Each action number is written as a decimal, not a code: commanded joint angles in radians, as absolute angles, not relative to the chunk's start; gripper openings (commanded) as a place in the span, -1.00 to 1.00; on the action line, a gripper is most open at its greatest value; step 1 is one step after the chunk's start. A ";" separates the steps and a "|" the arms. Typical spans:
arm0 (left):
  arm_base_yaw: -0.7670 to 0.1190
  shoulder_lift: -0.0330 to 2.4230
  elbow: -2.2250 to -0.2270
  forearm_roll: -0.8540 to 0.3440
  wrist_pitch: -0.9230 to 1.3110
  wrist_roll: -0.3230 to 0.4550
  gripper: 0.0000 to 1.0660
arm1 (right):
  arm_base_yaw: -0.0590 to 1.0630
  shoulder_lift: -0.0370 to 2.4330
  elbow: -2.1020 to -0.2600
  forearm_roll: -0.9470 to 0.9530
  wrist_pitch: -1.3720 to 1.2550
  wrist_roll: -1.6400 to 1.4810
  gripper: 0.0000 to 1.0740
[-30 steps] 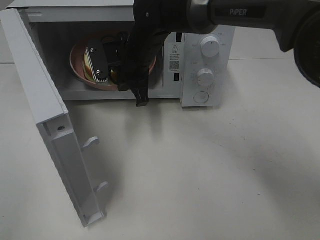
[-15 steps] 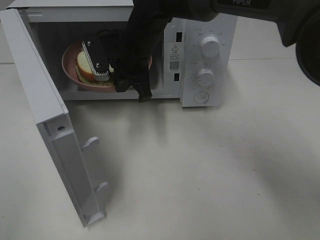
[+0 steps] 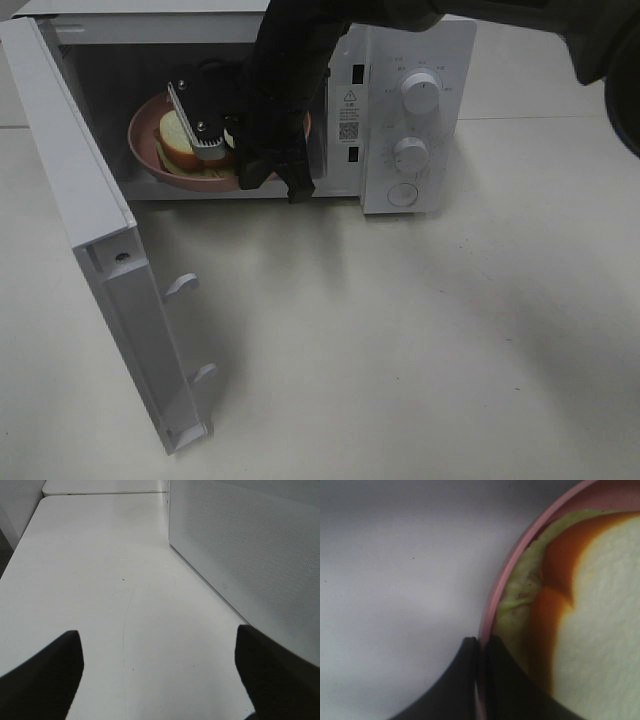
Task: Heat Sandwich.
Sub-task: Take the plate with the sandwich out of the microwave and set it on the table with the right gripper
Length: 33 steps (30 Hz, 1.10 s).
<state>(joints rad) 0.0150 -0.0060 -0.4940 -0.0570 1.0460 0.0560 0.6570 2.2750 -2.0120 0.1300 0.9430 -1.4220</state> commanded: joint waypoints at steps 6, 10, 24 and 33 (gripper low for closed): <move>0.010 -0.021 -0.492 -0.064 1.038 0.056 0.43 | 0.655 2.221 -2.027 0.139 0.992 -1.434 -1.00; 0.010 -0.021 -0.492 -0.064 1.038 0.056 0.43 | 0.655 2.211 -2.027 0.138 1.014 -1.434 -1.00; 0.010 -0.021 -0.492 -0.064 1.038 0.056 0.43 | 0.678 2.211 -2.027 0.138 1.042 -1.434 -1.00; 0.010 -0.021 -0.492 -0.064 1.038 0.056 0.43 | 0.690 2.211 -2.027 0.093 1.072 -1.405 -1.00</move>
<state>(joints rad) 0.0150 -0.0060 -0.4940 -0.0570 1.0460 0.0560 0.6810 2.2250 -2.0190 0.0990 1.0690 -1.4120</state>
